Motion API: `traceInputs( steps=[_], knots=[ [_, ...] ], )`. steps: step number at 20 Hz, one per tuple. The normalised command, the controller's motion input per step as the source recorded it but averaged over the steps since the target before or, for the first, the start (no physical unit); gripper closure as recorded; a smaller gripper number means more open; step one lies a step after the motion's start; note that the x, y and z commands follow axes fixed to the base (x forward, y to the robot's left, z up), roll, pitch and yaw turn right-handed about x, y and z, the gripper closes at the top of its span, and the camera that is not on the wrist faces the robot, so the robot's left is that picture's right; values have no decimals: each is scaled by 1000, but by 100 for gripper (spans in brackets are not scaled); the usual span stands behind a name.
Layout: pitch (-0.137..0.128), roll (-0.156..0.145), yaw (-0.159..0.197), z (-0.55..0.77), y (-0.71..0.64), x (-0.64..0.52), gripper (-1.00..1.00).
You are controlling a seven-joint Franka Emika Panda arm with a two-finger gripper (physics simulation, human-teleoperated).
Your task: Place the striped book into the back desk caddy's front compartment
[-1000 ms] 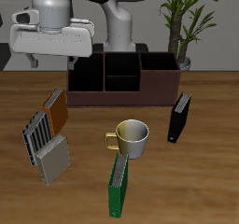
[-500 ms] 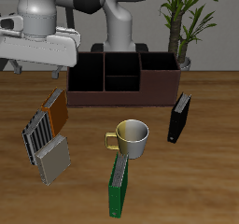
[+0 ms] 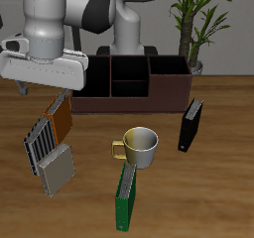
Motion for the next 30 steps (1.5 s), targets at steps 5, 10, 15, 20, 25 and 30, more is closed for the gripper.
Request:
traceInputs(
  steps=[5, 10, 15, 20, 25, 30],
  knots=[
    [21, -29, -33, -377, -288, -113, -100],
    [14, -20, -15, -368, -272, -175, -100],
    [24, -15, -33, -363, -198, -174, -100],
    [7, -16, -30, -269, -210, -101, -100],
    [11, -25, -21, -202, -147, -18, -100],
    [15, 3, -2, -197, 61, 40, -100]
  ],
)
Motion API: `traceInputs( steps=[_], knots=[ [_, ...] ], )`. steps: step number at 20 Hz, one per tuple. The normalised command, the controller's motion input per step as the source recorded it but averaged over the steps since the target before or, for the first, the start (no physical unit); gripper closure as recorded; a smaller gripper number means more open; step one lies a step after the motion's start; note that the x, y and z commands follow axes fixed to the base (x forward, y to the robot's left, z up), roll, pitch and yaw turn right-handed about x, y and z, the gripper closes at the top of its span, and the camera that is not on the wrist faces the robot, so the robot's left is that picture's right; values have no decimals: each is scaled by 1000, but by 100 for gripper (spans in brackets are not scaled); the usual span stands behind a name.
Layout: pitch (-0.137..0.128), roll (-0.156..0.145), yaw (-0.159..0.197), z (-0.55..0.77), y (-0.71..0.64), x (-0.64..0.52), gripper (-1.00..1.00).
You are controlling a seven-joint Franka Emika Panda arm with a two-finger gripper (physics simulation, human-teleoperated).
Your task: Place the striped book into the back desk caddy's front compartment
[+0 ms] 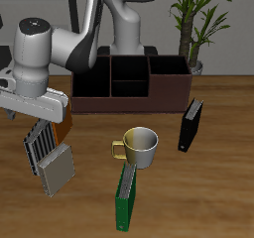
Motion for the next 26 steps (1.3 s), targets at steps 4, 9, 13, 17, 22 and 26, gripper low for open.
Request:
traceInputs(
  steps=[4, 9, 13, 17, 22, 26],
  knots=[
    [31, 31, -10, -282, 259, 76, -100],
    [19, 4, -13, -137, 90, 57, -100],
    [27, 2, -9, -293, -96, 73, -100],
    [23, -22, -20, -192, -90, 20, 100],
    [20, 5, -16, -143, 61, 12, 100],
    [0, 21, 17, 37, 122, -24, 100]
  ],
)
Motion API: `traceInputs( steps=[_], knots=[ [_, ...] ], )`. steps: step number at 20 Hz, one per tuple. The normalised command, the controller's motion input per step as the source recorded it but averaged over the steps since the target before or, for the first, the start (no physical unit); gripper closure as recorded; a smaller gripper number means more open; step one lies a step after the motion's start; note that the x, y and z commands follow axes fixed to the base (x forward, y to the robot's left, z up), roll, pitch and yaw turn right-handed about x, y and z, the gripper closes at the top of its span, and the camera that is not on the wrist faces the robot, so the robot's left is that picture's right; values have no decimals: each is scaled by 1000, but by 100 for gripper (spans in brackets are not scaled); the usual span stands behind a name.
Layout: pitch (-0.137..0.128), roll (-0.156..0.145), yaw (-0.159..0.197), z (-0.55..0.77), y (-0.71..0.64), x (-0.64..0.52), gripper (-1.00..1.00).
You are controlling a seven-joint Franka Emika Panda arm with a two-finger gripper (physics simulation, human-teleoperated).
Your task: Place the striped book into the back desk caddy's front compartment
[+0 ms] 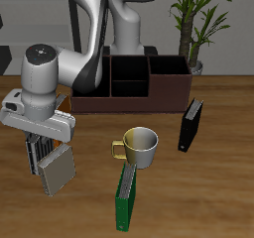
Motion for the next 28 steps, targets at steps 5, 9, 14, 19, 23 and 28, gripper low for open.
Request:
traceInputs(
  steps=[5, 9, 14, 19, 23, 28],
  knots=[
    [-48, -20, 18, 451, 44, -91, 100],
    [-77, -9, 12, 603, 59, -153, 100],
    [-72, -5, 7, 613, 38, -256, 100],
    [-71, 33, 66, 692, 192, -495, 100],
    [-50, 35, 40, 411, 241, -460, 100],
    [-30, 39, 43, 311, 345, -511, 100]
  ],
)
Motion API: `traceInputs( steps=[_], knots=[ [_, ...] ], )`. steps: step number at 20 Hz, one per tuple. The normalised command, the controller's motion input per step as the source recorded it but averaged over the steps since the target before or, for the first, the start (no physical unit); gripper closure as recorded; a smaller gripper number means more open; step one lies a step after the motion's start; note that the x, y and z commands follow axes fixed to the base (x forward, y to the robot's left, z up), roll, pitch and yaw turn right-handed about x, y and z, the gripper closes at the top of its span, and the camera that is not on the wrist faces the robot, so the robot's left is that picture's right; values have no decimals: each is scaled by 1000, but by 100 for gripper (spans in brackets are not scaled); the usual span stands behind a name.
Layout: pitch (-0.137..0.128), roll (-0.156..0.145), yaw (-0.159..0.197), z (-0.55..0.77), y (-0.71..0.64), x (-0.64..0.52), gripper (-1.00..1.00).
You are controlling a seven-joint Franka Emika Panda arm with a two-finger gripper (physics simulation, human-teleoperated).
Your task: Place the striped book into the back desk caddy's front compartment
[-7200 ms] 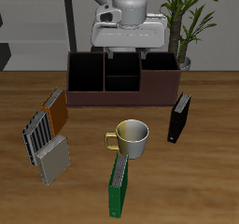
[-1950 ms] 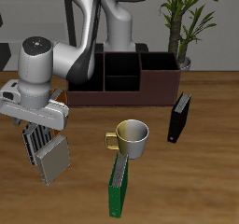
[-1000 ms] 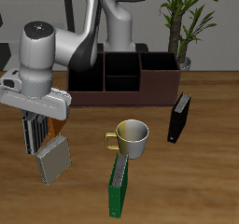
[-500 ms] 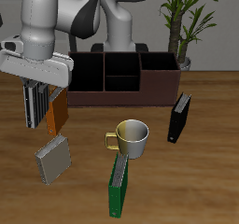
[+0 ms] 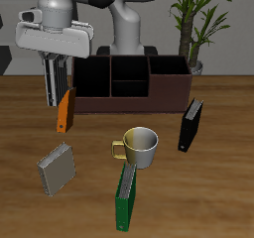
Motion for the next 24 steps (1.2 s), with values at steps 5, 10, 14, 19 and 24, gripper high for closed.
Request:
traceInputs(
  steps=[5, 10, 14, 19, 24],
  knots=[
    [-28, -23, -6, 389, 380, -549, 100],
    [22, -51, 0, 308, 354, -348, 100],
    [-27, -33, 7, 416, 294, -376, 100],
    [-47, -1, -12, 438, 342, -456, 100],
    [-18, 12, 15, 175, 343, -351, 100]
  ],
)
